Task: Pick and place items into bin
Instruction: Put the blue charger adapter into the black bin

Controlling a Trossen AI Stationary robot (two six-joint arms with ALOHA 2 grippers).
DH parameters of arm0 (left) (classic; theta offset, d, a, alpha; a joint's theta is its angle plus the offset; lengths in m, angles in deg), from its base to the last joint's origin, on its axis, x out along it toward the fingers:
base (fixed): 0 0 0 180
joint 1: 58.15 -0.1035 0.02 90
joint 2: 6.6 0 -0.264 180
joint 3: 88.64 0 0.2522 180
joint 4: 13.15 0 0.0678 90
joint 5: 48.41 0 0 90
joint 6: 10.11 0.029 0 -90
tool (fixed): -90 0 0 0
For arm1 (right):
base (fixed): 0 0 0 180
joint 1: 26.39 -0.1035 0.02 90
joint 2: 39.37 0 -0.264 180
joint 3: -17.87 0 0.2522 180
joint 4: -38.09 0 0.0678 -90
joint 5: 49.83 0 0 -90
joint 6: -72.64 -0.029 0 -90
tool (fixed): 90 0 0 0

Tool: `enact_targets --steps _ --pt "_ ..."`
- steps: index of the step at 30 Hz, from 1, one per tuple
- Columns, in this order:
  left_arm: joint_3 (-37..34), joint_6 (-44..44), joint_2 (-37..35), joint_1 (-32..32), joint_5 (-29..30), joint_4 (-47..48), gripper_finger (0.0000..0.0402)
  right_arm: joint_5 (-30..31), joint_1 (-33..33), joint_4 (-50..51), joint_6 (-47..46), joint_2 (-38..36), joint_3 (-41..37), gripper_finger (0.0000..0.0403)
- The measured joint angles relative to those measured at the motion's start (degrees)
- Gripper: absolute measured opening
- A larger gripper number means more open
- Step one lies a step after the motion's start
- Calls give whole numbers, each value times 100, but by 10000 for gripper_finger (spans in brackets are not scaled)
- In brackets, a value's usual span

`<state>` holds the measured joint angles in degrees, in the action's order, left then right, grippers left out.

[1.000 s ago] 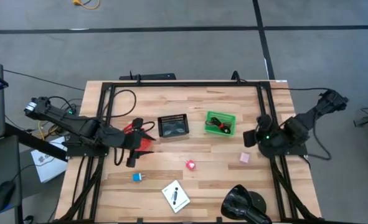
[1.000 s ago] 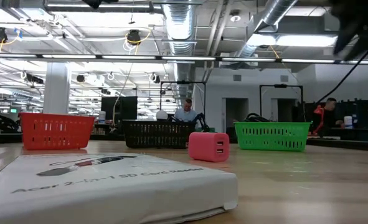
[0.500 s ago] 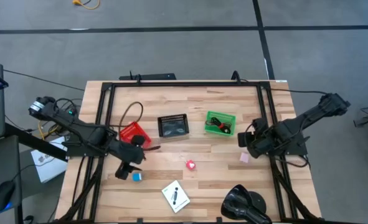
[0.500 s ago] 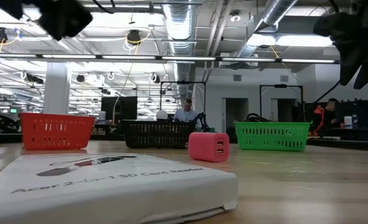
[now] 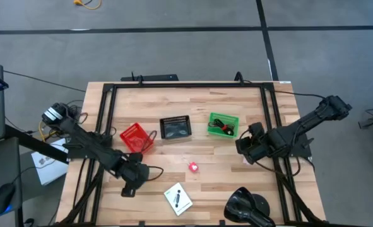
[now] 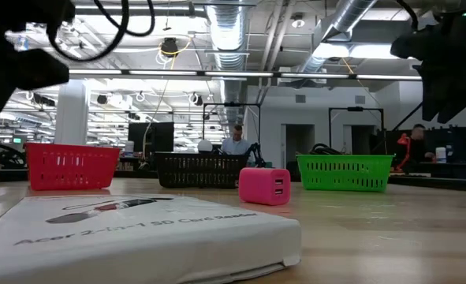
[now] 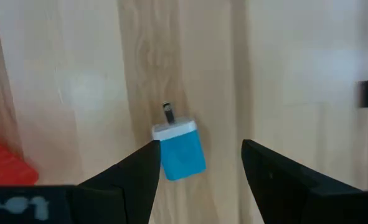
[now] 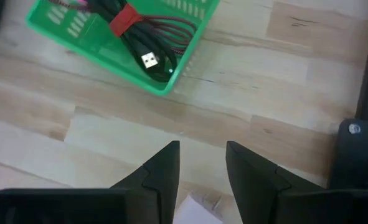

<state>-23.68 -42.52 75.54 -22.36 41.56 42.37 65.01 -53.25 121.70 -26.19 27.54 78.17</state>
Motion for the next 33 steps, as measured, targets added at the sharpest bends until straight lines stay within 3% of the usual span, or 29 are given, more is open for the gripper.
enact_targets --steps 13,20,26,29,33 --pt "0 -887 879 24 180 121 214 -74 0 -367 266 169 2 123" --pt "0 -922 1294 24 223 91 212 -74 0 -455 479 168 4 123" --pt "10 -292 1348 24 471 84 155 -74 0 -457 481 168 4 123" --pt "201 36 1335 24 1015 353 131 -43 0 -459 481 168 4 123" --pt "733 434 1330 -20 2670 1099 131 87 0 -459 483 166 4 123"
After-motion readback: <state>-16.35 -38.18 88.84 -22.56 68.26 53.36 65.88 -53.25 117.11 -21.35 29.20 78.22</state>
